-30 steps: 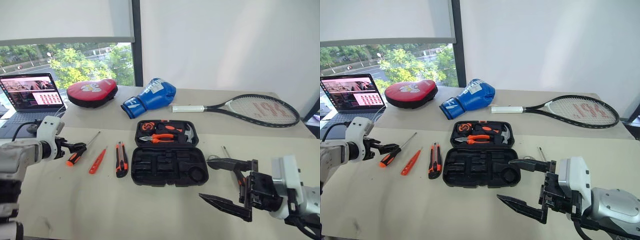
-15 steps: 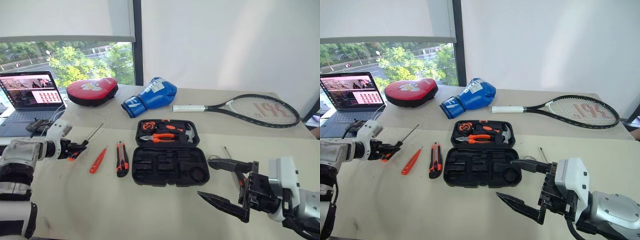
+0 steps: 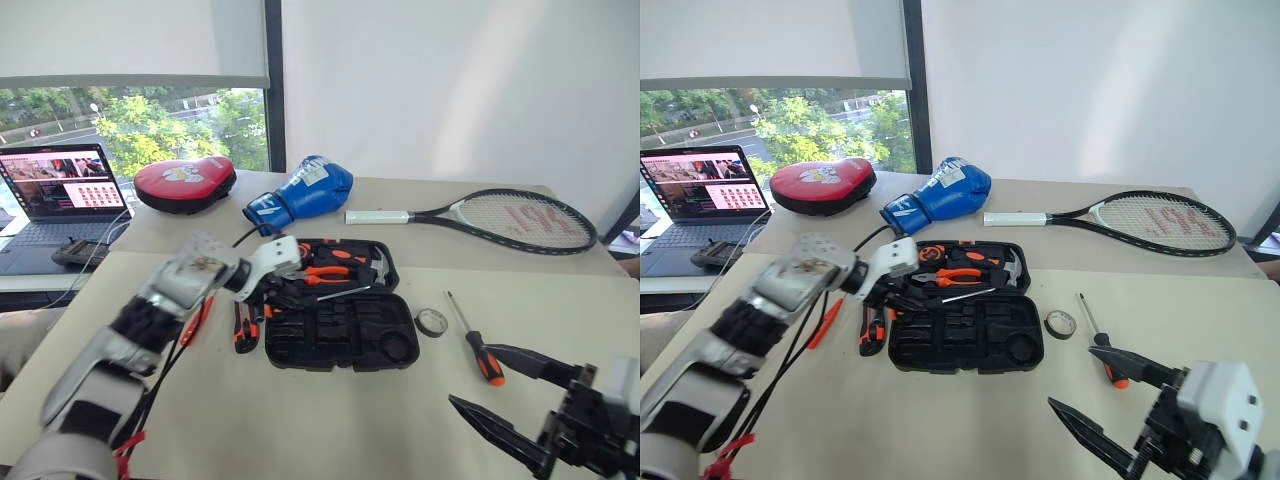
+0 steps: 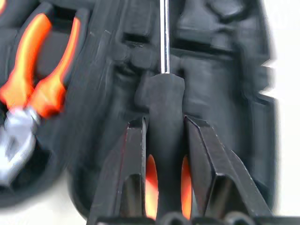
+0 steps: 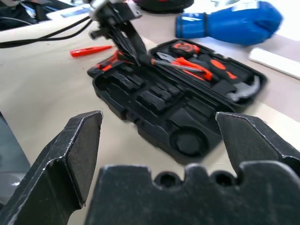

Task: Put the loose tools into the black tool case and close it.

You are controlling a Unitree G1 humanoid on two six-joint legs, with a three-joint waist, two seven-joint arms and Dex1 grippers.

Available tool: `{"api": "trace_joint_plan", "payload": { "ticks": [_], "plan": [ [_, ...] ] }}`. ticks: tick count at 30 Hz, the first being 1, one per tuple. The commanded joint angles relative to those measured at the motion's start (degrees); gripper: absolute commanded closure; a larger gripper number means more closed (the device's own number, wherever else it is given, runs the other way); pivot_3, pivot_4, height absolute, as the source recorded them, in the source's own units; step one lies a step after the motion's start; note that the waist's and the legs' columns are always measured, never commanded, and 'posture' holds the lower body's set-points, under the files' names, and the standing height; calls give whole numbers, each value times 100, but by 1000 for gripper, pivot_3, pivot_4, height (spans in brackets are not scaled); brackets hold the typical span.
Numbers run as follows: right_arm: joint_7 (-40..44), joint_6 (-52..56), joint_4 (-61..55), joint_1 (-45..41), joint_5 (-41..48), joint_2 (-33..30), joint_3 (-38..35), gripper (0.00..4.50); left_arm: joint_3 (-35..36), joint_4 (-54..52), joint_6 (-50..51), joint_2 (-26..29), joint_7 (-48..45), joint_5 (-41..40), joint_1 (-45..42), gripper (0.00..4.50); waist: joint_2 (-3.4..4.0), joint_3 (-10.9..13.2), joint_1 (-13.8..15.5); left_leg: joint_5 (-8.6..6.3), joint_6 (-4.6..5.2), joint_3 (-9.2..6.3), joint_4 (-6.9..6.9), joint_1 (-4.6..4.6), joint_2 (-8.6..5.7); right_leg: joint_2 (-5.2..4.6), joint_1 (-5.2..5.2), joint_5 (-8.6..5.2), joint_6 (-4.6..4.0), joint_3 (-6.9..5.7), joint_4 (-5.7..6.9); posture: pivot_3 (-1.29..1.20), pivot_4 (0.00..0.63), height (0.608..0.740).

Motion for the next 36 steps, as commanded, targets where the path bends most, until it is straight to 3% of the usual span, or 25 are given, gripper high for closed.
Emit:
{"api": "trace_joint_plan", "payload": {
  "ticks": [1,9,15,17,22,24,26,29,34,36],
  "plan": [
    [-34,-605,-128,364,20,20,-164,0,-128,794,-455,-383,30,411,-391,3719,2,-1,-32,0,1,0,-1,2,0,0,0,-1,1,1,0,0,150,740],
    [-359,-1852,-128,1401,-250,-77,286,0,-416,2539,-1891,-864,-137,1264,-887,3719,2,0,25,-6,9,2,1,-12,0,-8,-12,-3,4,0,-3,0,150,740],
    [-717,-2362,-128,1701,-462,-325,619,0,-354,3197,-2489,-1104,-152,1609,-1112,3719,1,0,52,-12,20,-5,31,-32,1,-26,-16,-4,7,-7,-1,0,150,740],
    [-785,-2453,-128,1771,-507,-371,681,0,-243,3271,-2653,-1149,-124,1601,-1124,2728,2,0,62,-13,22,-6,34,-33,1,-28,-14,-2,10,-7,-1,0,150,740],
    [-888,-2650,-128,1927,-607,-450,794,0,587,2564,-2234,-911,-597,850,-1059,1031,1,1,73,-14,25,-7,40,-41,1,-32,-18,1,13,-7,0,0,150,740],
    [-920,-2618,-128,1888,-637,-454,829,0,1165,1720,-1535,-676,-863,209,-787,1031,2,3,45,-14,25,-7,40,-52,5,-31,-31,2,12,-7,1,0,150,740],
    [-977,-2570,-128,1802,-650,-485,872,0,1523,1096,-787,-587,-763,-152,-492,1474,7,1,15,-15,24,-9,40,-52,10,-31,-33,-1,15,-7,1,0,150,740],
    [-1083,-2437,-128,1564,-683,-578,983,0,2126,63,200,-962,468,-440,266,2578,39,-18,20,-11,7,-9,39,-32,9,-32,-14,-8,25,-3,-1,0,150,740],
    [-1326,-2301,-128,1203,-665,-765,1151,0,2781,-611,166,-1973,2821,-164,1294,4484,24,-9,82,-25,31,-17,45,-32,-1,-42,-2,-5,32,-2,-2,0,150,740],
    [-1395,-2283,-128,1141,-658,-816,1208,0,2861,-702,-2,-2237,3449,-38,1591,4484,23,-9,77,-24,29,-17,49,-32,-1,-40,-3,0,30,-2,-1,0,150,740]
  ]
}}
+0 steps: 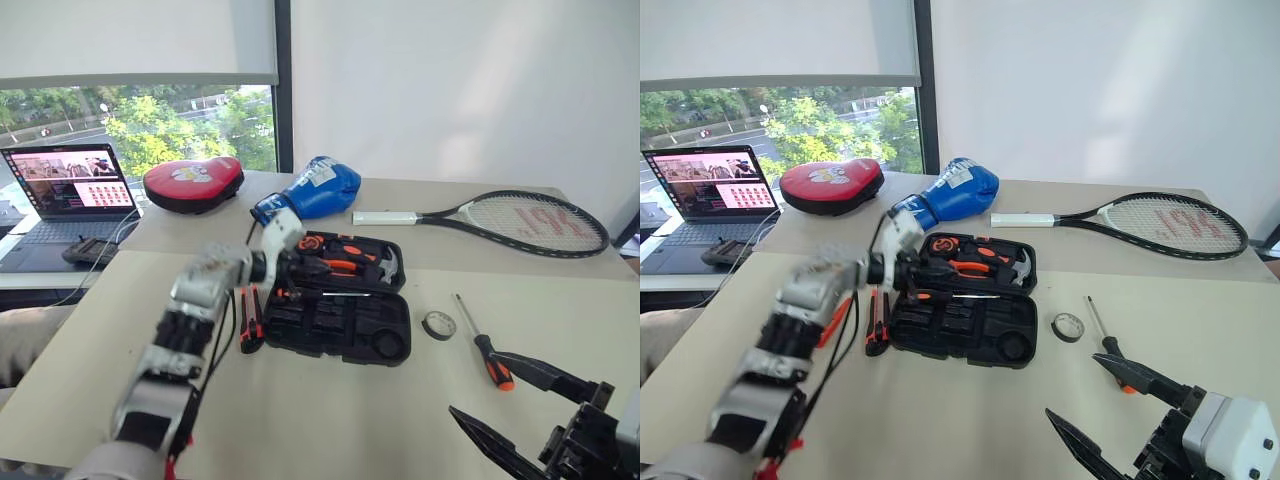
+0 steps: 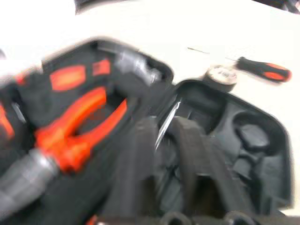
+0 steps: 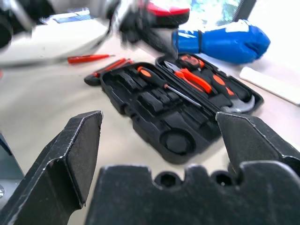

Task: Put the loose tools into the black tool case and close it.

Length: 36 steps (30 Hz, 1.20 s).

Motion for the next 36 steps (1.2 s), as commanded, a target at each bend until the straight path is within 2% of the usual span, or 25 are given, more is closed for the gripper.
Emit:
{"api": "trace_joint_plan", "payload": {
  "ticks": [1,6,8,12,15,20,28,30,32,34,36],
  "plan": [
    [-177,55,-90,-118,37,-83,69,0,305,-456,-348,-371,1324,201,271,4484,0,0,-7,1,-2,0,0,1,0,-1,0,1,-1,1,1,0,150,740],
    [-301,171,-90,-261,57,-229,132,0,-308,-541,-187,-394,1585,519,813,4484,5,-3,-16,11,-23,1,-9,11,1,2,2,3,-4,1,1,0,150,740],
    [-357,348,-89,-384,98,-268,77,0,-905,-290,33,-155,1361,826,839,4484,4,-5,-5,11,-21,0,-8,11,3,3,3,4,-6,0,2,0,150,740],
    [-455,726,-89,-627,161,-342,-1,0,-1400,-57,-185,-2,1183,1024,826,4484,29,-27,0,-11,0,1,-13,83,2,1,79,-9,-20,-3,-13,0,150,740],
    [-686,1295,-80,-956,130,-408,6,0,-1867,150,-472,170,846,1290,732,4484,42,-81,-4,-23,2,1,-15,98,2,-1,90,-27,-28,0,-13,0,150,740],
    [-971,2042,36,-1520,78,-439,199,0,-2317,579,-1806,522,717,1882,617,4484,51,-157,2,-41,-1,2,-18,107,2,-5,91,-30,-24,2,-12,0,150,740],
    [-1023,2625,218,-2285,-11,-265,408,0,-2425,1256,-3492,839,443,2253,610,4484,51,-163,-29,-46,-3,3,-24,106,5,-43,88,-35,-31,3,-14,0,150,740],
    [-1051,2745,228,-2423,-96,-218,447,0,-2099,1336,-3563,672,414,1935,610,4484,53,-164,-29,-47,-1,3,-25,106,4,-43,89,-32,-25,1,-16,0,150,740],
    [-1204,3041,243,-2556,-112,-253,519,0,-1371,1099,-3342,345,385,1102,523,4484,53,-164,-23,-47,0,3,-25,106,4,-44,88,-31,-22,0,-16,0,150,740],
    [-1478,3468,332,-2748,-21,-330,559,0,-626,253,-2247,165,-75,-166,484,4484,44,-154,-25,-47,1,2,-23,95,5,-48,80,-30,-18,-3,-16,0,150,740],
    [-1874,4299,468,-2962,-243,-701,581,0,-318,-745,-843,579,-937,-1271,608,4484,32,-129,-54,-45,-2,0,-16,70,5,-48,60,-29,-17,-5,-13,0,150,740]
  ]
}}
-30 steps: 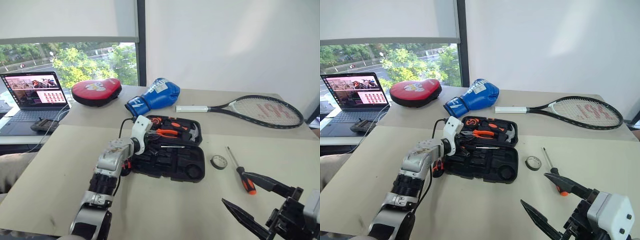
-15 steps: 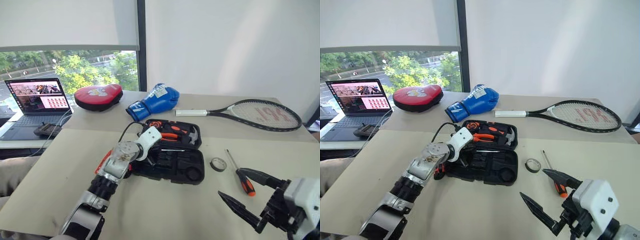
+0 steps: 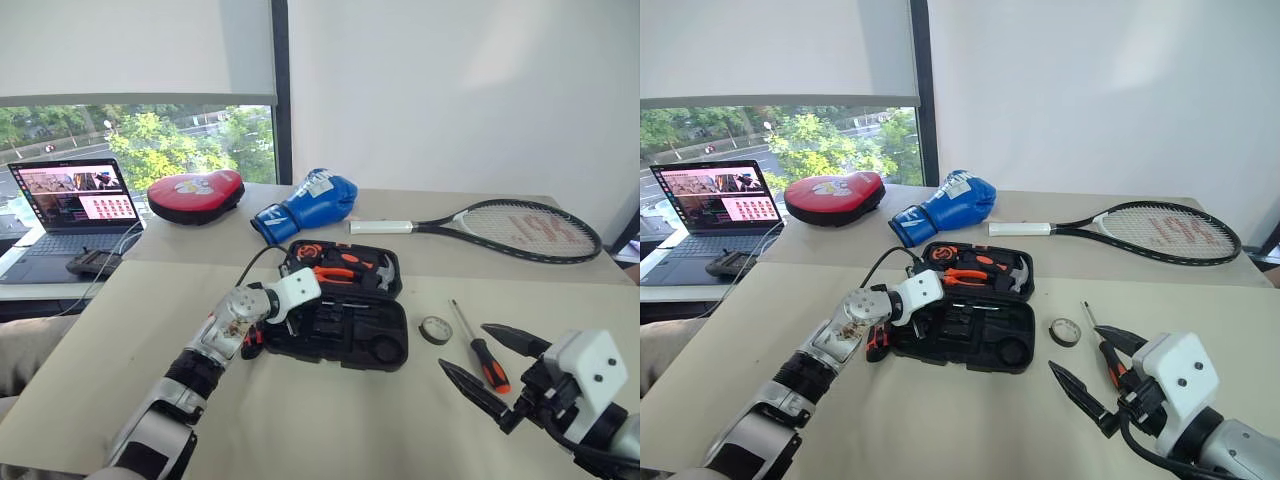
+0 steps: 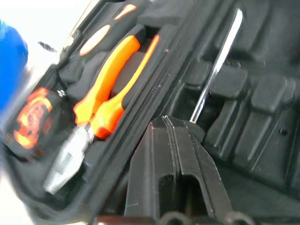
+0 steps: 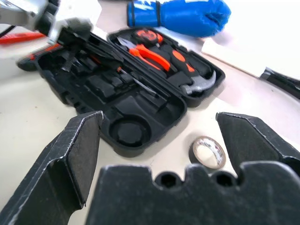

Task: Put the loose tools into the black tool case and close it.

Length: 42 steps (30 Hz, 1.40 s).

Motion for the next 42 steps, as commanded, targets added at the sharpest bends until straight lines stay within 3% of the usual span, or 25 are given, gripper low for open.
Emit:
{"api": "trace_joint_plan", "payload": {
  "ticks": [1,3,7,9,11,13,14,18,23,26,31,33,34,38,42],
  "plan": [
    [-569,1329,245,-373,-70,-576,-41,0,641,-1882,2107,585,-1366,-2031,66,4241,-9,14,-45,1,-2,1,7,-15,1,1,-18,0,0,0,9,0,150,740],
    [-509,1710,636,-833,334,-734,64,0,731,-2573,2573,1039,-1701,-2464,244,3871,-14,16,-129,39,-66,6,8,-53,-1,17,-62,4,0,0,13,0,150,740],
    [-981,2849,1832,-2267,948,-619,566,0,1000,-3780,3321,2023,-2173,-3251,577,2357,-6,19,-208,43,-74,8,-9,-33,9,59,-51,1,-12,7,9,0,150,740],
    [-1186,3603,2181,-2968,576,-984,1141,0,1143,-4231,3571,2443,-2338,-3577,708,1562,4,28,-196,35,-58,6,-20,-32,1,59,-51,-14,-36,9,10,0,150,740],
    [-1478,4306,2679,-3735,351,-979,1599,0,1340,-4604,3726,2773,-2389,-3855,843,883,8,37,-164,35,-44,7,-20,-38,-2,58,-56,-25,-55,9,13,0,150,740],
    [-1185,4687,3289,-4298,598,-731,1714,0,1470,-4882,3828,2865,-2155,-4009,919,49,9,41,-118,37,-33,6,-20,-45,-2,61,-59,-23,-58,4,11,0,150,740],
    [-1064,4822,3485,-4474,619,-658,1743,0,1492,-4978,3857,2865,-2027,-4049,936,8,8,41,-108,38,-30,4,-21,-43,-5,61,-56,-23,-57,2,11,0,150,740],
    [-784,5110,3997,-5035,318,-496,2122,998,1615,-5248,4069,2883,-1680,-4364,981,0,9,41,-106,33,-18,7,-20,-43,-15,63,-52,-1,-19,3,7,0,150,740],
    [-296,4800,4269,-5199,-248,-504,2695,2841,1736,-5556,4092,2778,-1027,-4496,1184,0,8,42,-148,49,-47,10,-21,-42,-20,64,-50,2,-11,4,3,0,150,740],
    [90,4271,3999,-5017,-584,-710,2674,3641,1791,-5571,3947,2791,-833,-4492,1351,0,8,42,-164,50,-49,11,-21,-42,-21,65,-51,2,-8,4,4,0,150,740],
    [749,3802,3328,-4746,-788,-1195,2360,3644,1919,-5478,3673,2806,-580,-4324,1683,0,19,51,-172,52,-52,12,-24,-42,-23,64,-56,1,-3,6,9,0,150,740],
    [1084,3736,3012,-5193,-664,-1289,2440,3644,2243,-5312,3085,2360,-597,-4403,1913,0,20,53,-185,52,-52,11,-23,-42,-21,65,-55,3,-1,5,8,0,150,740],
    [1275,3741,2877,-5592,-583,-1249,2614,3644,2362,-5273,2978,2461,-849,-4419,2113,0,23,55,-214,52,-52,13,-25,-37,-21,63,-54,3,-1,12,7,0,150,740],
    [1955,3437,3047,-7251,-1179,-622,4248,3644,2951,-5088,3261,3065,-1575,-4935,2746,0,14,78,-358,51,-52,24,-41,-27,5,87,-71,15,-22,17,11,0,150,740],
    [2809,2440,4249,-8432,-2470,186,5981,3644,3189,-4859,2990,3262,-1857,-4787,3229,0,11,92,-294,66,-77,14,-87,9,10,103,-59,1,-48,7,15,0,150,740]
  ]
}}
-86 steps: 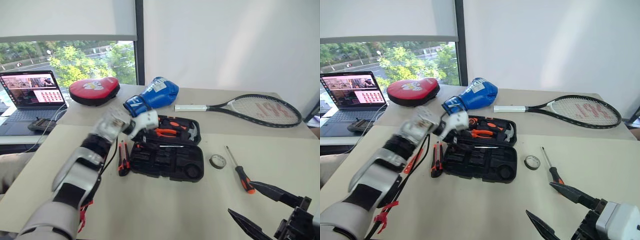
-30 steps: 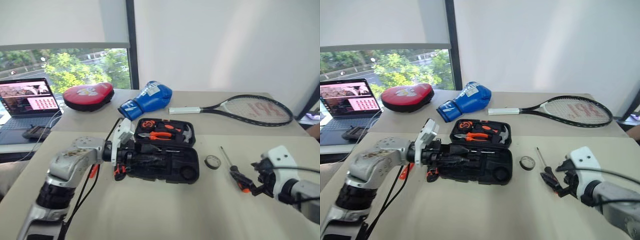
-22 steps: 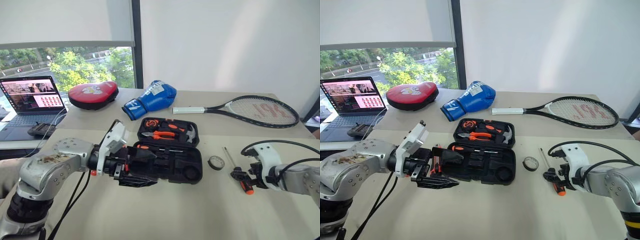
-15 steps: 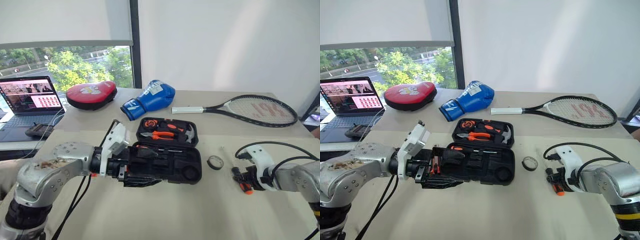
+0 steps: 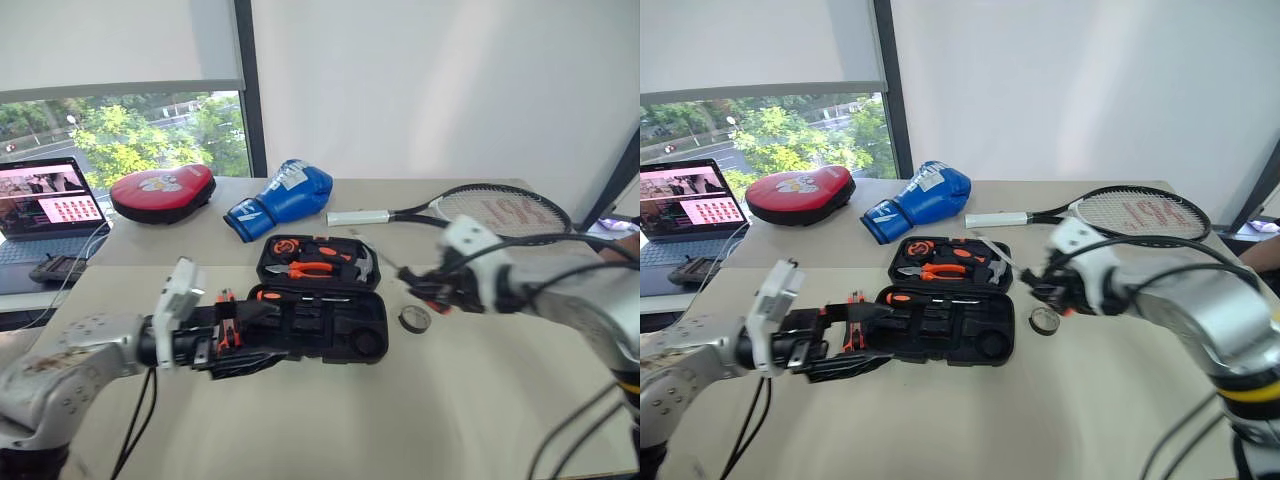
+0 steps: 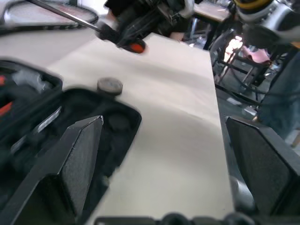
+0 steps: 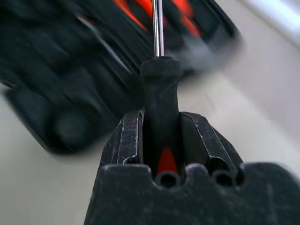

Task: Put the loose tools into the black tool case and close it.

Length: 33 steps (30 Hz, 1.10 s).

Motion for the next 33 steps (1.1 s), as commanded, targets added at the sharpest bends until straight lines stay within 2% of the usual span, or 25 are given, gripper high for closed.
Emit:
{"api": "trace_joint_plan", "payload": {
  "ticks": [1,3,5,11,15,20,26,33],
  "plan": [
    [885,-1126,1172,-778,-1275,487,1417,3644,233,140,-327,104,-250,106,263,0,11,13,53,2,-2,-4,-1,-8,-3,-2,-4,-1,-1,-6,0,0,150,740],
    [1368,-1872,2131,-1208,-1954,817,2027,3644,283,223,-433,109,-248,194,370,0,11,25,85,21,-35,-1,1,-17,-10,-5,-12,0,-1,-7,1,0,150,740],
    [1685,-2420,2762,-1428,-2353,1019,2263,3645,331,242,-514,128,-285,232,445,0,12,30,103,25,-40,1,6,-31,-16,-10,-19,2,0,-9,-2,0,150,740],
    [2643,-3032,3280,-1568,-2895,1307,2380,3645,650,34,-539,140,-194,145,806,0,14,32,74,19,-34,-2,6,-71,-23,-17,-42,9,12,-18,-8,0,150,740],
    [2895,-3033,3325,-1478,-3113,1480,2258,3645,699,-20,-591,131,-162,160,925,0,15,33,21,13,-50,-3,-3,-78,-12,-16,-58,8,14,-39,-5,0,150,740],
    [3189,-2539,3191,-1458,-3152,1641,2107,3645,661,17,-669,130,-146,220,925,0,19,35,10,19,-60,-3,0,-76,-10,-16,-65,7,12,-38,-4,0,150,740],
    [3188,-2055,3489,-1361,-3214,2013,1997,3645,485,89,-795,96,-150,315,826,0,19,34,4,22,-66,-3,0,-70,-10,-16,-72,9,5,-31,8,0,150,740],
    [3328,-2189,3611,-1265,-3388,2045,1961,3645,399,109,-896,97,-185,379,833,0,19,34,-11,23,-68,-2,-1,-67,-10,-16,-75,10,2,-27,12,0,150,740]
  ]
}}
